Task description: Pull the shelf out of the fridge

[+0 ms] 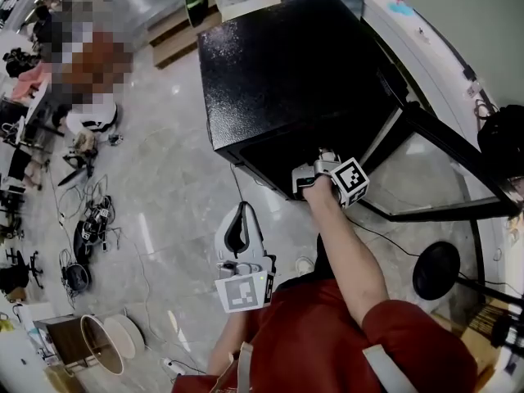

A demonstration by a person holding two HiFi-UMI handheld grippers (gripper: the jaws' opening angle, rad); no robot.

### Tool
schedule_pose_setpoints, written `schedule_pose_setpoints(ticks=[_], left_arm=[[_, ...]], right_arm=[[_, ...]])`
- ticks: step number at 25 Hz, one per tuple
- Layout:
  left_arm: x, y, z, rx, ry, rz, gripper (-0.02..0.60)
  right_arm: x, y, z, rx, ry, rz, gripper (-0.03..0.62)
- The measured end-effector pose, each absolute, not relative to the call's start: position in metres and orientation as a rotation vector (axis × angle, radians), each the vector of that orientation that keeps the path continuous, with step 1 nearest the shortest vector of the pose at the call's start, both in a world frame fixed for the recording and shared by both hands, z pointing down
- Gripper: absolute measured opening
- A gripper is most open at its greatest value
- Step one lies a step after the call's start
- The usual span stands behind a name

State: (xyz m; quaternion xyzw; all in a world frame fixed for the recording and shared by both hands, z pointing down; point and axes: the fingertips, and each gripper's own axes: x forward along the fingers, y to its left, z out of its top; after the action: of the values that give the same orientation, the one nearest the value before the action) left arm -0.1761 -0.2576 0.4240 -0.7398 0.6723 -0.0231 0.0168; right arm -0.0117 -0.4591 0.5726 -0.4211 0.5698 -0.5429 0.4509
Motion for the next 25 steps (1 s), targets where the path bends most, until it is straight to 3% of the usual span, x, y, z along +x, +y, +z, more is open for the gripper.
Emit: schedule_pose_setpoints(ticks=[25], left_arm=[[-0.159,-0.216,0.432,-2.38,2.031,-0.008,0.002]], right_arm=[[0.02,-0.348,0.566,-1.006,1.438,-1.326,0.014]])
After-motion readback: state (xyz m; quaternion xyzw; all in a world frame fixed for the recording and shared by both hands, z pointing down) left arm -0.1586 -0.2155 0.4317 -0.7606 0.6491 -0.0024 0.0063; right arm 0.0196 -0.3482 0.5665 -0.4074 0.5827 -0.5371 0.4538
